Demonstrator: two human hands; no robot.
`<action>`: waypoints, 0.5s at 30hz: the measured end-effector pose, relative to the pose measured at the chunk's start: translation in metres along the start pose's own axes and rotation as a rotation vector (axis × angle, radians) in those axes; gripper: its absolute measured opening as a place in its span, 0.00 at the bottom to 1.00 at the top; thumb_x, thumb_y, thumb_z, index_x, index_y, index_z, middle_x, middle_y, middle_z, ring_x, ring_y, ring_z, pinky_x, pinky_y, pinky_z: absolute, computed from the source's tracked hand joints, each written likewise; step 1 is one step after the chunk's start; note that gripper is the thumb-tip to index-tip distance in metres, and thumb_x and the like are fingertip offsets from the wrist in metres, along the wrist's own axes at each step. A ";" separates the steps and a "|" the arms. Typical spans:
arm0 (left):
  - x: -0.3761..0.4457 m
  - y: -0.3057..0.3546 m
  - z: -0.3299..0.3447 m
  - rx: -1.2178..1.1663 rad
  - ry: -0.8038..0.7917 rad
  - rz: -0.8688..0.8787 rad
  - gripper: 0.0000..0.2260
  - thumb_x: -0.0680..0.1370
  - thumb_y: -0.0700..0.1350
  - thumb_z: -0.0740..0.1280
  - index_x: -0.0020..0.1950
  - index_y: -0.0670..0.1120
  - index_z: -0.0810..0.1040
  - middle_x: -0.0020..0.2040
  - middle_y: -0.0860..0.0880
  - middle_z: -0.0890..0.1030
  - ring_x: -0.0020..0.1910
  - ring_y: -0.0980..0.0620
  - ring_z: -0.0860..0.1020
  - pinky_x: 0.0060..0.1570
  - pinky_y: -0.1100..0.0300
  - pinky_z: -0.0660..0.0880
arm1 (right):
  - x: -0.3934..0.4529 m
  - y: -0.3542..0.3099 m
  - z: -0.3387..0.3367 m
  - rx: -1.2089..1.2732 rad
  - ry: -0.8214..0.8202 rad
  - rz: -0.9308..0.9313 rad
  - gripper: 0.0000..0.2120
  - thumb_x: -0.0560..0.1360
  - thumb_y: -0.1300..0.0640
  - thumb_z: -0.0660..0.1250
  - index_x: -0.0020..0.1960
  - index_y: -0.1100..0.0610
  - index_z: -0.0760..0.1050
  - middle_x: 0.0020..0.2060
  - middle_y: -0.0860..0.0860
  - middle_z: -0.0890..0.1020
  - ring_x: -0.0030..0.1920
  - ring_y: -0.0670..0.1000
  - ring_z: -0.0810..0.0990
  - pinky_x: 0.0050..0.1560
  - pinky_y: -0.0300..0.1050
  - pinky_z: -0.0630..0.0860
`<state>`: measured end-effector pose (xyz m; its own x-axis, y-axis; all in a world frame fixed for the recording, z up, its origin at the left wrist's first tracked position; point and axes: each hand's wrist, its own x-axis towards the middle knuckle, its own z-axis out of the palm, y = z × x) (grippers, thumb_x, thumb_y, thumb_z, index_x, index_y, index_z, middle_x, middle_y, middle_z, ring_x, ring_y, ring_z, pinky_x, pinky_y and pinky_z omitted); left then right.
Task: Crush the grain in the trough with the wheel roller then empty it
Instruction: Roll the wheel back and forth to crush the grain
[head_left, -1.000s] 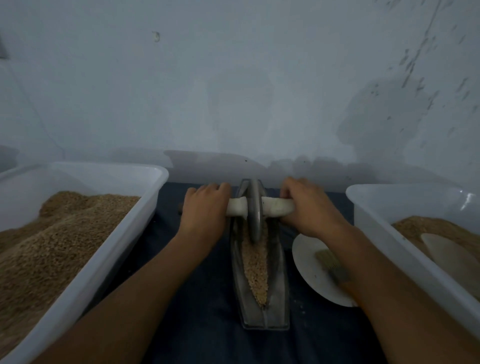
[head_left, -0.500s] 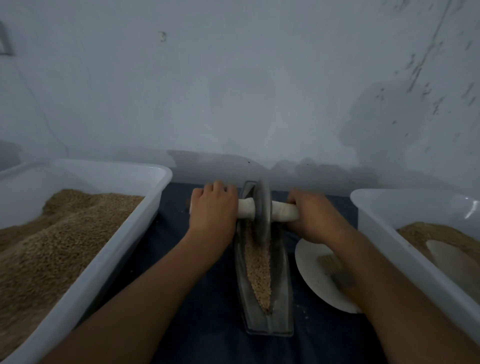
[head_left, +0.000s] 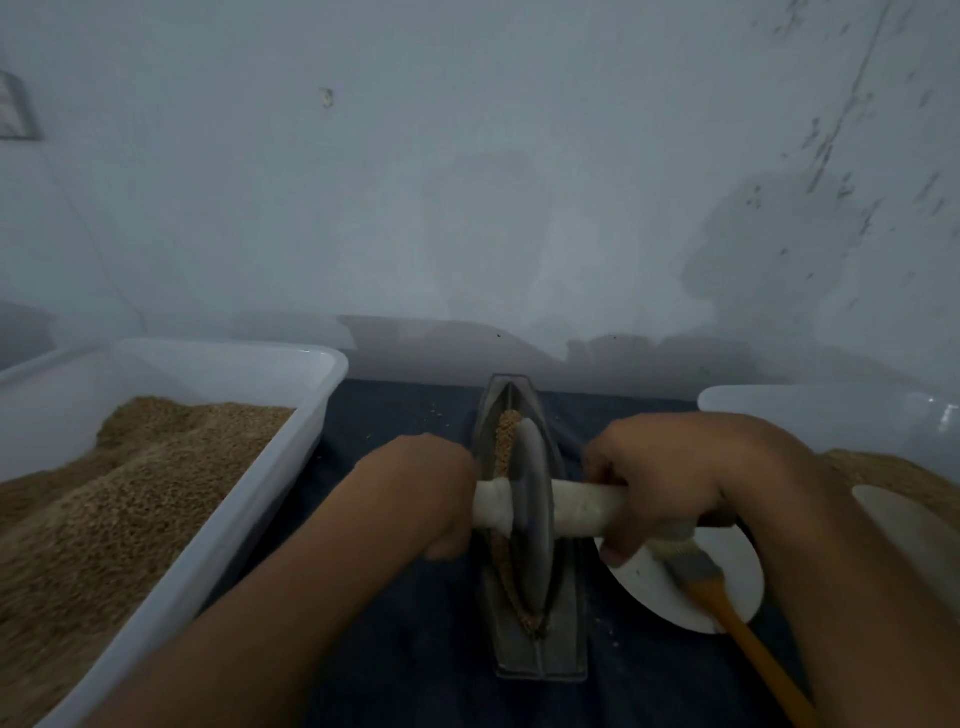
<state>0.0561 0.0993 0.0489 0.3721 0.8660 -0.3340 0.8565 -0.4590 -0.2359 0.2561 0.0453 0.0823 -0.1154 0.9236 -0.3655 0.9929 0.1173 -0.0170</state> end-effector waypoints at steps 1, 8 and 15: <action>-0.002 0.000 -0.001 0.010 0.000 0.016 0.13 0.73 0.45 0.74 0.52 0.42 0.77 0.37 0.48 0.73 0.34 0.52 0.73 0.43 0.57 0.75 | 0.000 0.000 -0.001 0.020 -0.003 -0.008 0.21 0.59 0.36 0.78 0.47 0.41 0.78 0.42 0.41 0.81 0.42 0.42 0.79 0.37 0.40 0.74; 0.019 -0.005 0.010 -0.124 0.182 -0.007 0.10 0.72 0.42 0.73 0.50 0.42 0.75 0.37 0.48 0.71 0.42 0.49 0.76 0.47 0.53 0.76 | 0.011 0.014 0.005 0.104 0.110 -0.017 0.19 0.61 0.35 0.78 0.43 0.38 0.71 0.43 0.41 0.77 0.43 0.42 0.77 0.36 0.41 0.71; 0.055 -0.014 0.030 -0.199 0.670 -0.042 0.11 0.75 0.44 0.69 0.52 0.49 0.68 0.54 0.48 0.77 0.54 0.46 0.76 0.46 0.53 0.64 | 0.038 0.032 0.018 0.263 0.498 0.007 0.18 0.66 0.38 0.76 0.48 0.43 0.73 0.44 0.41 0.77 0.42 0.42 0.75 0.35 0.42 0.68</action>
<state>0.0541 0.1473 0.0064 0.4228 0.8473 0.3216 0.9004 -0.4330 -0.0429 0.2842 0.0770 0.0508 -0.0441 0.9923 0.1161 0.9596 0.0744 -0.2713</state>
